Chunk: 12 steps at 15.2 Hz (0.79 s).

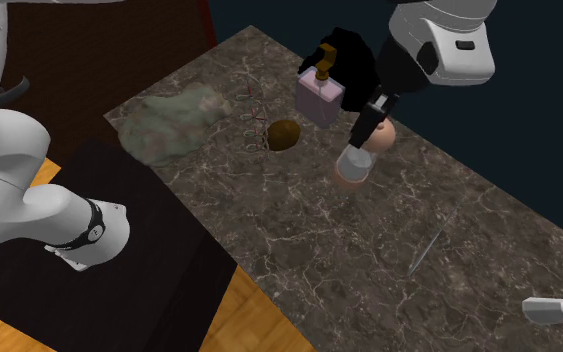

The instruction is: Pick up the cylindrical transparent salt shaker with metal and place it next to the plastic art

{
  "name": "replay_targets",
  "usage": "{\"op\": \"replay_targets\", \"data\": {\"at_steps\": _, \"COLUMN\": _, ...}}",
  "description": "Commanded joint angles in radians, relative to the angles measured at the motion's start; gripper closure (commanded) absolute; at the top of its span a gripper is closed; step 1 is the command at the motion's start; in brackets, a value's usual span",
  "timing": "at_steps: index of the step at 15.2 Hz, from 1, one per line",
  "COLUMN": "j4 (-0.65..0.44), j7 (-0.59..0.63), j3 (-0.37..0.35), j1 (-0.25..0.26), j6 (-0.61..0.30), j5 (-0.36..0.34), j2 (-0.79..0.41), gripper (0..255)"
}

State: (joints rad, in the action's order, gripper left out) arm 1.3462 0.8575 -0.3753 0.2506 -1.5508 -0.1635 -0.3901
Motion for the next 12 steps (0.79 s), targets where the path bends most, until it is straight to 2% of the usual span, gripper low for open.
{"op": "replay_targets", "data": {"at_steps": 1, "j4": -0.036, "j7": 0.0, "j3": -0.001, "j1": 0.005, "j6": 0.033, "j5": -0.001, "j2": -0.004, "gripper": 255}}
{"op": "replay_targets", "data": {"at_steps": 8, "j4": -0.154, "j7": -0.003, "j3": -0.002, "j1": 0.02, "j6": 0.13, "j5": -0.008, "j2": -0.024, "gripper": 255}}
{"op": "replay_targets", "data": {"at_steps": 12, "j4": 0.021, "j7": 0.045, "j3": -0.028, "j1": 0.021, "j6": 0.088, "j5": 0.041, "j2": 0.113, "gripper": 255}}
